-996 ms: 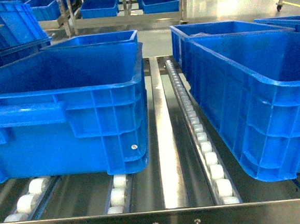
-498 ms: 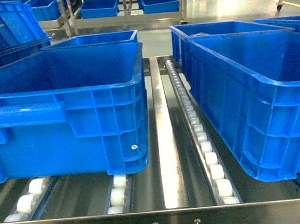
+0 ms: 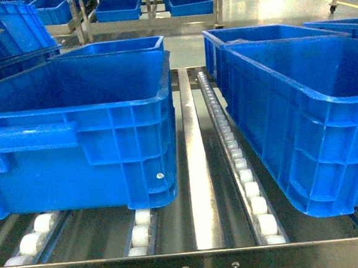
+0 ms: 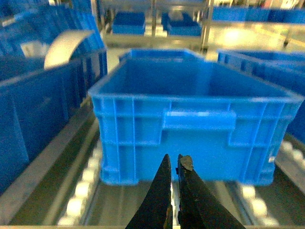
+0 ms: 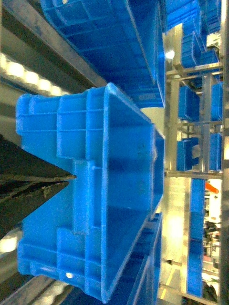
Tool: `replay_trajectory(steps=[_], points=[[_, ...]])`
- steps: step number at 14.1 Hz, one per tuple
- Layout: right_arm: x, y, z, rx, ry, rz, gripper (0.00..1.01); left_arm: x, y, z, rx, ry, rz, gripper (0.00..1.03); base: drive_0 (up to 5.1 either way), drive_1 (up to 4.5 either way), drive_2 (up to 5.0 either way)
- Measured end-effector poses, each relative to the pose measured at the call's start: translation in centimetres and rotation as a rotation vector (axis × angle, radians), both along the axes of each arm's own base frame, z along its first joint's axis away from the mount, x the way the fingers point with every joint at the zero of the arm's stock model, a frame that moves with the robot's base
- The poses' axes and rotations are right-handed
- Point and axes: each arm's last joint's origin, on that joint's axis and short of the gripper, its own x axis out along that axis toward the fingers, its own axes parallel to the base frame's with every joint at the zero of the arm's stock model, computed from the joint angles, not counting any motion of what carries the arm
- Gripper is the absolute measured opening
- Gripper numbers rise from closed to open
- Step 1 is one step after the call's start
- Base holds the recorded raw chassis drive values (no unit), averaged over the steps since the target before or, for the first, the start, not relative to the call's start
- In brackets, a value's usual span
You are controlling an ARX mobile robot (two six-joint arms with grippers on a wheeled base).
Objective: Sort blue parts and orange caps into right shelf containers
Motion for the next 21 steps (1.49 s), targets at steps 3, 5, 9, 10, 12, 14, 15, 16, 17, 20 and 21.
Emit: replay_trajectory(steps=[3,5,9,10,12,14,15,16,17,20,21], points=[[0.00,0.00,-0.03,0.001,0.003,0.001,0.01,-0.06,0.00,0.15,0.001,-0.016,0.000,0.02,0.0,0.00,0.0],[0.00,0.00,-0.04,0.002,0.004,0.001,0.23,-0.06,0.00,0.15,0.000,-0.017,0.000,0.21,0.0,0.00,0.0],[0.00,0.00,-0.03,0.002,0.003,0.001,0.69,-0.06,0.00,0.15,0.001,-0.017,0.000,0.65,0.0,0.00,0.0],[0.00,0.00,-0.03,0.002,0.003,0.001,0.78,-0.06,0.00,0.15,0.001,-0.017,0.000,0.74,0.0,0.00,0.0],[0.00,0.00,-0.03,0.002,0.003,0.001,0.98,-0.06,0.00,0.15,0.001,-0.017,0.000,0.94,0.0,0.00,0.0],[0.00,0.00,-0.03,0.002,0.003,0.001,0.98,-0.06,0.00,0.15,0.003,-0.017,0.000,0.98,0.0,0.00,0.0],[0.00,0.00,-0.03,0.003,0.003,0.001,0.98,-0.06,0.00,0.15,0.003,-0.017,0.000,0.98,0.0,0.00,0.0],[0.00,0.00,-0.03,0.003,0.003,0.001,0.98,-0.06,0.00,0.15,0.003,-0.017,0.001,0.98,0.0,0.00,0.0],[0.00,0.00,-0.03,0.003,0.003,0.001,0.98,-0.06,0.00,0.15,0.003,-0.017,0.000,0.98,0.0,0.00,0.0],[0.00,0.00,-0.03,0.003,0.003,0.001,0.98,-0.06,0.00,0.15,0.003,-0.017,0.000,0.98,0.0,0.00,0.0],[0.00,0.00,-0.03,0.003,0.003,0.001,0.98,-0.06,0.00,0.15,0.003,-0.017,0.000,0.98,0.0,0.00,0.0]])
